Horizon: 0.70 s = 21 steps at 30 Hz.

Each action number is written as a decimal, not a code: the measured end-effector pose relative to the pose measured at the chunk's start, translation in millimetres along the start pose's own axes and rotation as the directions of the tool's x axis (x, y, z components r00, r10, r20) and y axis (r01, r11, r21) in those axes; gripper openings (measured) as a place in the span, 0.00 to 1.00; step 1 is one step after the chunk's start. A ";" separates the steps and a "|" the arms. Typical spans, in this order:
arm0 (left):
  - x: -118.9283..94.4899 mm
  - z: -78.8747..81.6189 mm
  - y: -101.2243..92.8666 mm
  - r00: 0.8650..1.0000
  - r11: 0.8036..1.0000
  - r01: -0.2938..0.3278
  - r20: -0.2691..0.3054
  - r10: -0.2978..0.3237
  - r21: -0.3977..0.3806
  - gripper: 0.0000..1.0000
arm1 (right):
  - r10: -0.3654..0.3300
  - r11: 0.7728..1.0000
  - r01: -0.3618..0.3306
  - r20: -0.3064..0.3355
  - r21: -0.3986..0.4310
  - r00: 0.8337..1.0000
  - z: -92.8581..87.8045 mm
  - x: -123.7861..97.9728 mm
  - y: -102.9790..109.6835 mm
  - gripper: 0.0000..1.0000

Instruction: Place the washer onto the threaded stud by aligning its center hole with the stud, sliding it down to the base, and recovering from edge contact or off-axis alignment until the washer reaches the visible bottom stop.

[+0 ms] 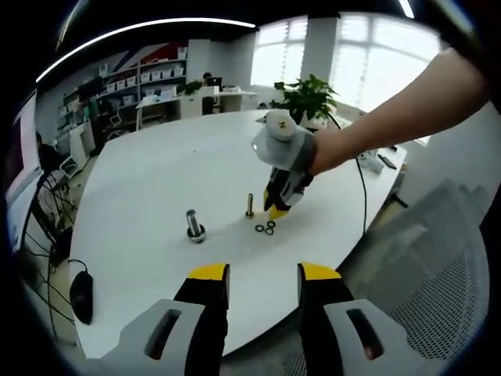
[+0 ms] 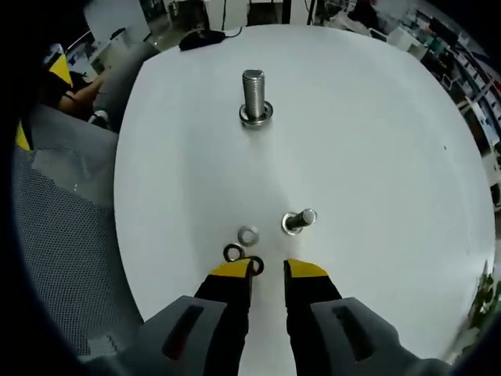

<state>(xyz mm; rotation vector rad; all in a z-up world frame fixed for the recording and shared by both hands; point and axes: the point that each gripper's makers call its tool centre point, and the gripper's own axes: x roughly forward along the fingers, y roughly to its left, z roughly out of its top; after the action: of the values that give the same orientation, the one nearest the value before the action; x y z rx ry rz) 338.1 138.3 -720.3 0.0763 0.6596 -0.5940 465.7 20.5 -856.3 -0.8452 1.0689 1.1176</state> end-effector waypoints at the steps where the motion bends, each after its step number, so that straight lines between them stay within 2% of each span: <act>1: -0.1 -0.4 0.3 1.000 1.000 -0.002 -0.001 0.002 -0.002 0.33 | 0.003 1.000 -0.003 -0.002 0.000 1.000 -0.9 0.9 1.2 0.18; 13: -0.3 -0.7 -0.4 1.000 1.000 0.003 -0.001 -0.003 -0.003 0.33 | 0.017 0.999 -0.018 -0.032 -0.028 0.999 -2.0 6.2 8.1 0.19; 20: 0.1 -1.1 -0.2 1.000 1.000 0.004 -0.004 -0.004 -0.001 0.33 | 0.017 0.995 -0.024 -0.078 -0.093 0.997 -10.1 12.0 10.1 0.19; 21: 0.2 -1.4 -0.3 1.000 1.000 0.004 -0.005 -0.004 -0.002 0.33 | 0.020 0.996 -0.026 -0.064 -0.090 0.998 -6.9 11.3 9.2 0.19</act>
<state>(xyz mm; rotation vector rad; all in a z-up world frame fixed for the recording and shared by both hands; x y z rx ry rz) 337.3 138.3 -721.5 0.0748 0.6653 -0.5977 456.1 19.5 -869.3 -0.9480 1.0888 1.1723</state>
